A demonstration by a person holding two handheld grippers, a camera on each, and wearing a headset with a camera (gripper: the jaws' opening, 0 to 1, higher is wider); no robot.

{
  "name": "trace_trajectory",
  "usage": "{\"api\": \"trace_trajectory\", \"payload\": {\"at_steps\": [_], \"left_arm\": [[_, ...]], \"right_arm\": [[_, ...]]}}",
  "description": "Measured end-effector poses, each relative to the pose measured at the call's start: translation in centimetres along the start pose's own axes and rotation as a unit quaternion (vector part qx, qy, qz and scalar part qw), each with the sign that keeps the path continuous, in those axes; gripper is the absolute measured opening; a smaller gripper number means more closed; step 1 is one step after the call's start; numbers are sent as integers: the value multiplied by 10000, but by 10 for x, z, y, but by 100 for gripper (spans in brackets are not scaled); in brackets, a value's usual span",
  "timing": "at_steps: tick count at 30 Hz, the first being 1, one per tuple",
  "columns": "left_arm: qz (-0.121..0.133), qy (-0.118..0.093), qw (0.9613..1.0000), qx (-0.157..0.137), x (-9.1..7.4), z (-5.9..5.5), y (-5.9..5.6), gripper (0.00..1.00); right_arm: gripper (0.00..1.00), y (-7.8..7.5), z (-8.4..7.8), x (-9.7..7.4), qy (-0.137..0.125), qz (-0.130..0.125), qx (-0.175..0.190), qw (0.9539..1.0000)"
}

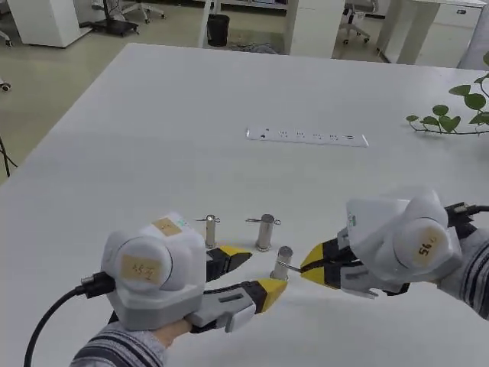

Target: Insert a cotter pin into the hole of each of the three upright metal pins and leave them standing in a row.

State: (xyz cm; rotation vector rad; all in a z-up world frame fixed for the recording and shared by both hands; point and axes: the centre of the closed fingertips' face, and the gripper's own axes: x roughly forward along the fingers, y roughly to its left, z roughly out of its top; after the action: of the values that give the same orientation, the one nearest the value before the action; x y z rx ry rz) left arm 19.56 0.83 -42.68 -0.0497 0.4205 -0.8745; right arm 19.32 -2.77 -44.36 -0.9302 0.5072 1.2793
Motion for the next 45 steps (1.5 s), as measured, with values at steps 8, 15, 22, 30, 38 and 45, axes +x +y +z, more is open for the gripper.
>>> {"api": "trace_trajectory", "payload": {"at_steps": [8,15,22,30,38,45], "left_arm": [[-270,-146,9990,-321,0,4,-8,19],[-396,-331,9970,-579,-1,9,-10,11],[-402,-426,9953,-769,-1,11,-9,5],[-456,-492,9939,-880,-1,12,-11,0],[-494,-505,9951,-697,0,13,-13,0],[-582,-516,9957,-510,-1,13,-17,0]], "right_arm": [[0,7,15,-2,-229,51,-154,9996],[0,8,21,-3,-309,35,-177,9994],[0,7,28,-4,-405,-14,-175,9990],[0,7,30,-4,-425,-57,-165,9989],[0,6,30,-3,-441,-52,-45,9990],[0,4,18,-5,-355,-2,247,9991]]}}
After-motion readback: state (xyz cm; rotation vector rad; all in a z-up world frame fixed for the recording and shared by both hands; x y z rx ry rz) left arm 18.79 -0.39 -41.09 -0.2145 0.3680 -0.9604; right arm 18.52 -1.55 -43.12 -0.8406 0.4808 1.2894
